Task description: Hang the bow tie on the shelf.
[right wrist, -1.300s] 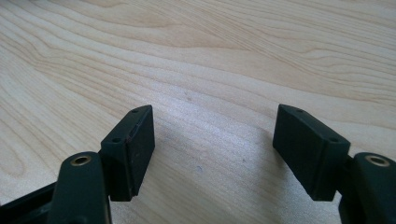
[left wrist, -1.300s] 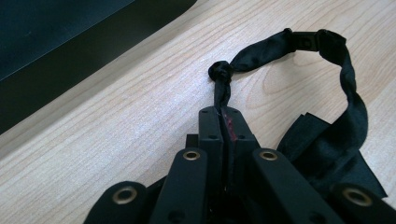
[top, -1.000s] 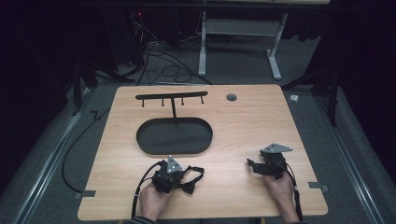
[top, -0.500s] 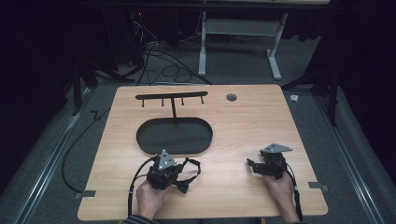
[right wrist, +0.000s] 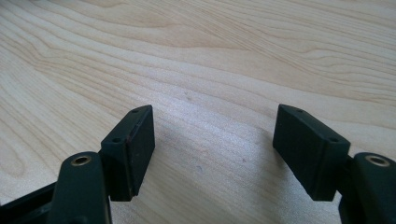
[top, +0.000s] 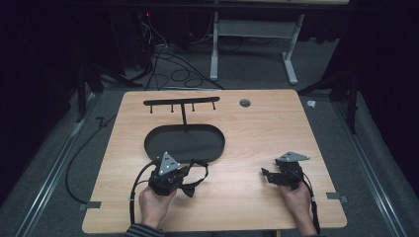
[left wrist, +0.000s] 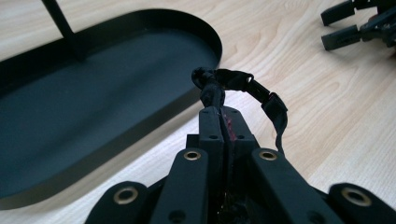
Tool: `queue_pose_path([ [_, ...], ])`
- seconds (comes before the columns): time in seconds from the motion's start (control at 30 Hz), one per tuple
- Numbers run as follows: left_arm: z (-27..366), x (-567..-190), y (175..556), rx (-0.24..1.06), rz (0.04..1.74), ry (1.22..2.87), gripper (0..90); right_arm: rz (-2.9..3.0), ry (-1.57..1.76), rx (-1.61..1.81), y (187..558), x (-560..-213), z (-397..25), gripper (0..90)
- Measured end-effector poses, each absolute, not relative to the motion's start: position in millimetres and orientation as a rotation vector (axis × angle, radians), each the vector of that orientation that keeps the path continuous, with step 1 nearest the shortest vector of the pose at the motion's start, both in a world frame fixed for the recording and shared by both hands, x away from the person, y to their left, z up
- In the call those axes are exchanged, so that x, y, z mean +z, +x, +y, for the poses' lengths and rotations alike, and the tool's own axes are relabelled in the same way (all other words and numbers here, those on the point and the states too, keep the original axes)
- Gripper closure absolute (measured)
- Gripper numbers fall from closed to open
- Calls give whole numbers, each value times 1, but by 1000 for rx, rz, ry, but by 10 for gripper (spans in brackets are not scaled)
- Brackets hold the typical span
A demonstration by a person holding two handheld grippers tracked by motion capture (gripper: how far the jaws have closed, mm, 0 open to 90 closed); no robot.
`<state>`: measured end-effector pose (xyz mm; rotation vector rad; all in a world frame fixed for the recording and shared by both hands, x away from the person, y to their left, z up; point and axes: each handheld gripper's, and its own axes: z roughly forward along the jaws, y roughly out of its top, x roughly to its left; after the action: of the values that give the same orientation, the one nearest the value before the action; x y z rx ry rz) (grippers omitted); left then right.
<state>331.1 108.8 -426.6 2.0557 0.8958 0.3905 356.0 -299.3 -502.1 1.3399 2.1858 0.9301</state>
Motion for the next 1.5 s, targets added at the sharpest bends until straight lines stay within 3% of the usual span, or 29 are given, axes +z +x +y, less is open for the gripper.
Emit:
queue_pose_path([
  [1.5,127,-390,361,492,901,1990,879,2186,1340,931,356,-502,-299,311],
])
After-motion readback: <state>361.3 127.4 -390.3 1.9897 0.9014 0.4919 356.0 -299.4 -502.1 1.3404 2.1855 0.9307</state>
